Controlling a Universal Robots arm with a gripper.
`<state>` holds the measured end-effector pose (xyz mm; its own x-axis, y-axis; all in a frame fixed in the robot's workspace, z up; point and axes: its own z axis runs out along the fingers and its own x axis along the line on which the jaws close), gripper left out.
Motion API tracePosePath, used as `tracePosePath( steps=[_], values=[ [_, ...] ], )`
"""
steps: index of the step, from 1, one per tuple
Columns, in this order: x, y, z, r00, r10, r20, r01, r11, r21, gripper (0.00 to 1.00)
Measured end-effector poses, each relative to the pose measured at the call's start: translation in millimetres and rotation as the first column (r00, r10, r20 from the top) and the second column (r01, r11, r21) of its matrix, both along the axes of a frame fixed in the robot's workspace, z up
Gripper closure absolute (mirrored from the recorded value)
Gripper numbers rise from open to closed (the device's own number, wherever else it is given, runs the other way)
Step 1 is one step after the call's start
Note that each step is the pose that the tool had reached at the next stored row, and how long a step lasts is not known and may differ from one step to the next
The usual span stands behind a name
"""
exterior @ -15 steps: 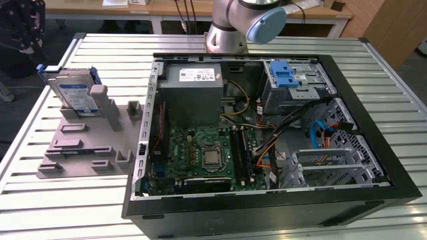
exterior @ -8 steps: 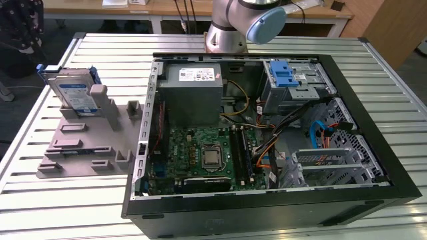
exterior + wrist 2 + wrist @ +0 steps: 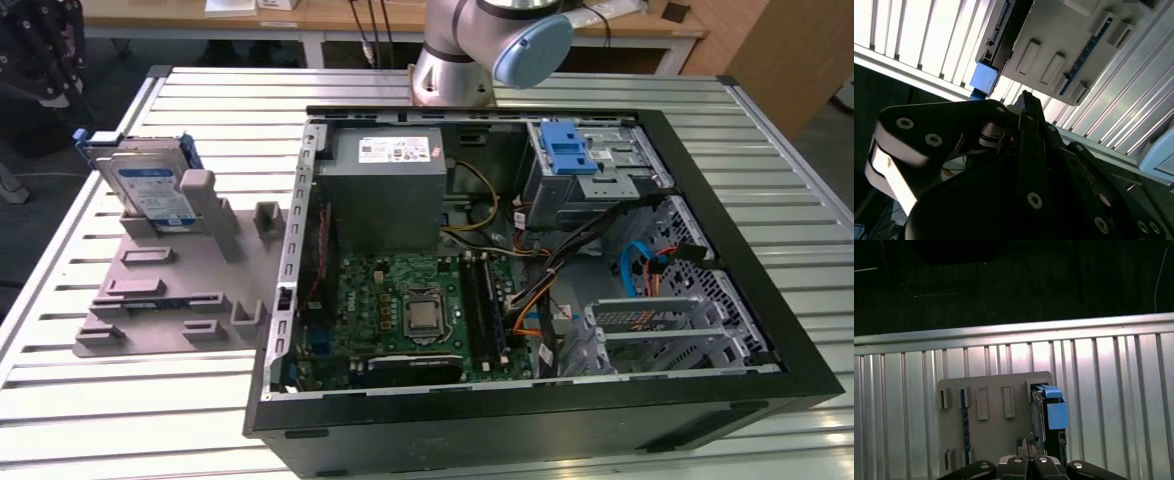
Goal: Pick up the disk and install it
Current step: 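Pick up the disk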
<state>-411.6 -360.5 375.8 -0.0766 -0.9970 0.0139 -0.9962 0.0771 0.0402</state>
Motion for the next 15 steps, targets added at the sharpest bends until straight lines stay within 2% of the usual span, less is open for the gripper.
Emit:
tracePosePath(
  steps=[5,15],
  values=[
    [0.0,0.0,0.0,0.999,0.045,0.0005,-0.045,0.999,0.0002,0.89],
    [0.0,0.0,-1.5,0.9987,0.05,0.0006,-0.05,0.9987,0.0001,0.89]
  ],
)
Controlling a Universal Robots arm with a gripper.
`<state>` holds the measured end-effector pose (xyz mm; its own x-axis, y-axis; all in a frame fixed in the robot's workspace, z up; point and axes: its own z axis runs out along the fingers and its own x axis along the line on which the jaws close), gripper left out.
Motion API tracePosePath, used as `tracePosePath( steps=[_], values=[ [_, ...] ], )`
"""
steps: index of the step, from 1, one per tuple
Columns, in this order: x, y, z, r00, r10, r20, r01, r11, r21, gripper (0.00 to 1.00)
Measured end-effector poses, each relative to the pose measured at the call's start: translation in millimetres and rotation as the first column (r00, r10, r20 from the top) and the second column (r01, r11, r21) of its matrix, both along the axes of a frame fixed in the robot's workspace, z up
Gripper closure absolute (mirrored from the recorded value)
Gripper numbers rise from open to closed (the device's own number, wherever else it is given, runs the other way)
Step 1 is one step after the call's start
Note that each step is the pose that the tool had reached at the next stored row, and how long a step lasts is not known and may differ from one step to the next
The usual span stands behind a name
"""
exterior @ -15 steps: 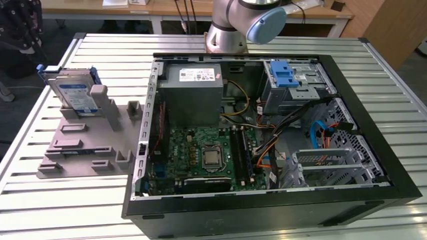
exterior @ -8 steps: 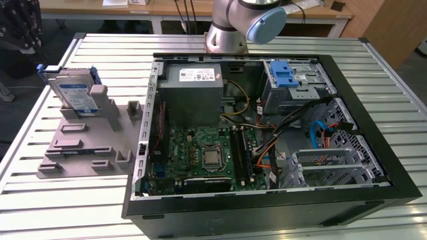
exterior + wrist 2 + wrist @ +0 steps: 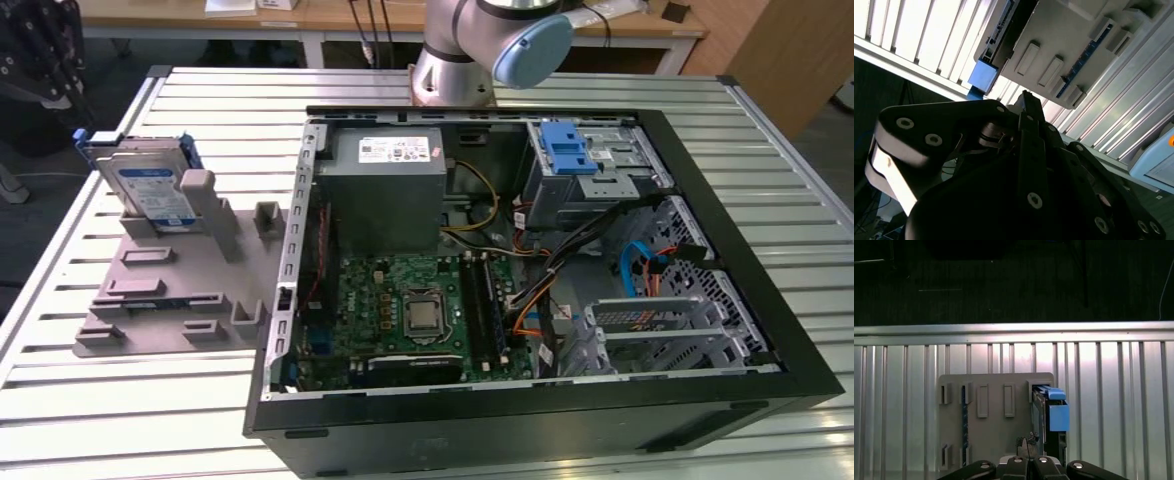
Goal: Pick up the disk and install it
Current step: 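Pick up the disk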
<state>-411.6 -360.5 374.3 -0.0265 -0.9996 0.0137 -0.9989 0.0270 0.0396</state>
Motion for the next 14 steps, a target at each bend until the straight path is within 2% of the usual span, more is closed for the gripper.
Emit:
tracePosePath(
  steps=[14],
  values=[
    [0.0,0.0,-6.4,1.0,0.0,-0.0007,0.0,1.0,0.0,0.89]
  ],
)
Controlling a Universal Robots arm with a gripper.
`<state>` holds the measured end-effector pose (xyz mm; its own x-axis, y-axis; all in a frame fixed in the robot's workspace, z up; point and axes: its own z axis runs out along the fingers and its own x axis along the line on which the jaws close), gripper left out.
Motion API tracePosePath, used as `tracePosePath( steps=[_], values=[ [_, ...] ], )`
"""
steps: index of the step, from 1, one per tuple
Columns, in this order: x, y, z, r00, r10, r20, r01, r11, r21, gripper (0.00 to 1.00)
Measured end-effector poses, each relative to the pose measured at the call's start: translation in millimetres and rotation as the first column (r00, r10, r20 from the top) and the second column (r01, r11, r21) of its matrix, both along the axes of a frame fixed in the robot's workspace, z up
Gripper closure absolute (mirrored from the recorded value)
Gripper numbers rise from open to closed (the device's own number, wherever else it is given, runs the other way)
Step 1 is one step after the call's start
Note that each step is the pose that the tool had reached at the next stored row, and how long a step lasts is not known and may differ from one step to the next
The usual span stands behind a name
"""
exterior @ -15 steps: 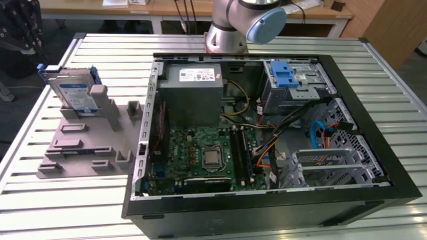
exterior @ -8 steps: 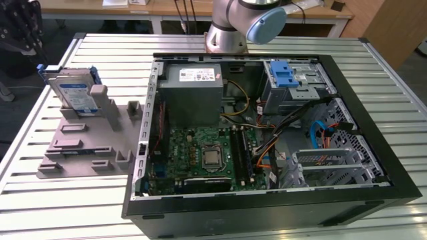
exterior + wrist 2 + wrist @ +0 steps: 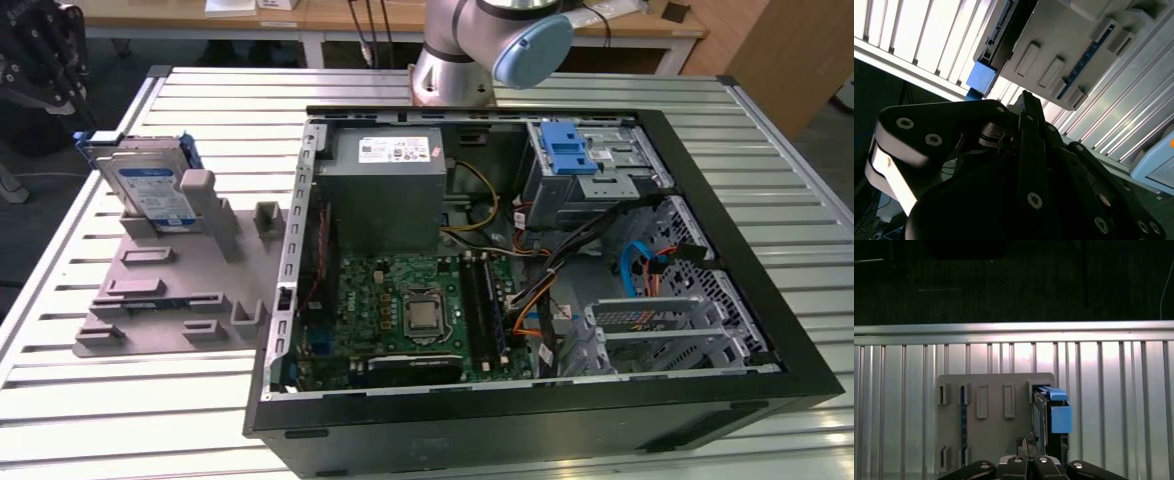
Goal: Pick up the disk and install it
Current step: 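Pick up the disk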
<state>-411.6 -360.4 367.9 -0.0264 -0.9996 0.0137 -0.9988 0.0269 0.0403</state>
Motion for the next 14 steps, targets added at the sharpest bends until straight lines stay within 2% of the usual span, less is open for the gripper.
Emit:
tracePosePath(
  steps=[5,8,11,12,13,14],
  values=[
    [0.0,0.2,-4.3,1.0,0.0,-0.0019,0.0,1.0,-0.0003,0.89],
    [0.0,0.7,-9.4,1.0,0.0,-0.0028,0.0,1.0,-0.002,0.89],
    [0.0,2.8,-13.7,1.0,-0.001,-0.0048,0.001,1.0,-0.002,0.89],
    [0.0,12.1,-28.6,0.9999,-0.012,-0.0086,0.012,0.9999,-0.0016,0.89],
    [-0.1,12.5,-27.7,0.9999,-0.012,-0.0094,0.012,0.9999,-0.0012,0.47],
    [-0.1,12.7,-27.0,0.9999,-0.012,-0.0089,0.012,0.9999,0.0015,0.41]
  ],
)
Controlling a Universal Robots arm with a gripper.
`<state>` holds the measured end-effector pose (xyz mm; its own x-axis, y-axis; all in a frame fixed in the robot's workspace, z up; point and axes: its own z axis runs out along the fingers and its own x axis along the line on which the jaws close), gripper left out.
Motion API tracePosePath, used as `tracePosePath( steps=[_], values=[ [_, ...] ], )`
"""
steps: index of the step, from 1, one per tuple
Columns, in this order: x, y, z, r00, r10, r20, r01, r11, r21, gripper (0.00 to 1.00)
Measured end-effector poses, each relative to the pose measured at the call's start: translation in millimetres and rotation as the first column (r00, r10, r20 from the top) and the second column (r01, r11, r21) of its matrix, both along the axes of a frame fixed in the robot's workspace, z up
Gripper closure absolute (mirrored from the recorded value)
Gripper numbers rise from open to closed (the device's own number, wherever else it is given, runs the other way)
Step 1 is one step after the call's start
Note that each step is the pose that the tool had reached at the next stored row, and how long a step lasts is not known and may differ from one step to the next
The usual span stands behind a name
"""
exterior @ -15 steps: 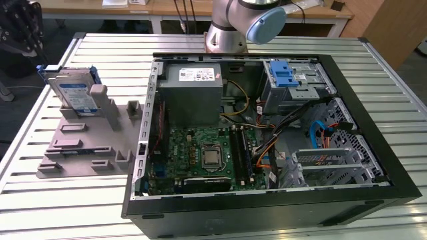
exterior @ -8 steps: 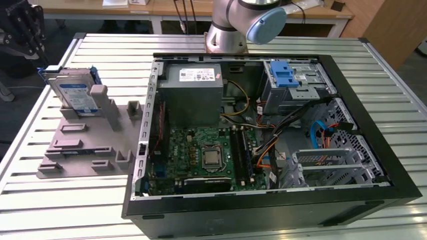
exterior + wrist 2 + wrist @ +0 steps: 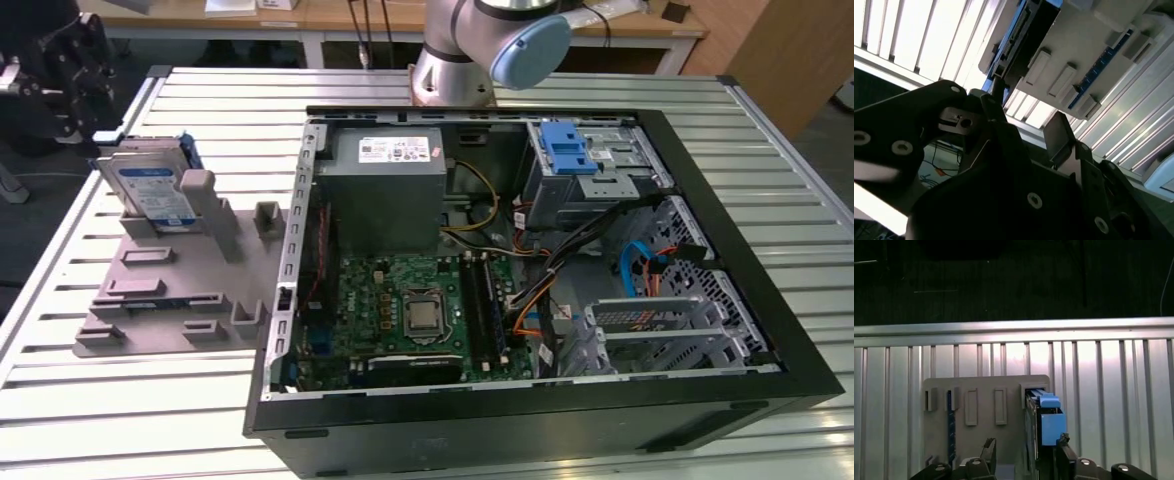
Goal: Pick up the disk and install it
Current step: 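Pick up the disk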
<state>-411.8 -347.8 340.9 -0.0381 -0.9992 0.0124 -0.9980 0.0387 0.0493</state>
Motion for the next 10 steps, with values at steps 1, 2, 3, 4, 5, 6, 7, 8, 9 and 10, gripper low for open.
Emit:
tracePosePath(
  steps=[1,2,3,4,5,6,7,8,9,10],
  values=[
    [-0.2,0.1,0.7,1.0,0.0,0.0004,0.0,1.0,0.0031,0.41],
    [-0.5,0.2,1.0,1.0,0.0,0.0005,0.0,1.0,0.0051,0.41],
    [-1.5,0.2,1.0,1.0,0.0,0.0009,0.0,1.0,0.0052,0.41],
    [-2.9,0.2,0.8,1.0,0.0,0.0009,0.0,1.0,0.0054,0.41],
    [-4.1,0.3,0.5,1.0,0.0,0.001,0.0,1.0,0.0066,0.41],
    [-5.3,0.5,0.3,1.0,0.0,0.0008,0.0,1.0,0.0083,0.41],
    [-6.1,0.9,-0.5,1.0,0.0,0.0013,0.0,1.0,0.0093,0.41],
    [-6.3,1.3,-1.6,1.0,0.0,0.0014,0.0,1.0,0.0096,0.41],
    [-6.4,1.3,-2.8,1.0,0.0,0.0012,0.0,1.0,0.0096,0.41],
    [-6.4,1.3,-3.1,1.0,0.0,0.0007,0.0,1.0,0.0094,0.41]
  ],
)
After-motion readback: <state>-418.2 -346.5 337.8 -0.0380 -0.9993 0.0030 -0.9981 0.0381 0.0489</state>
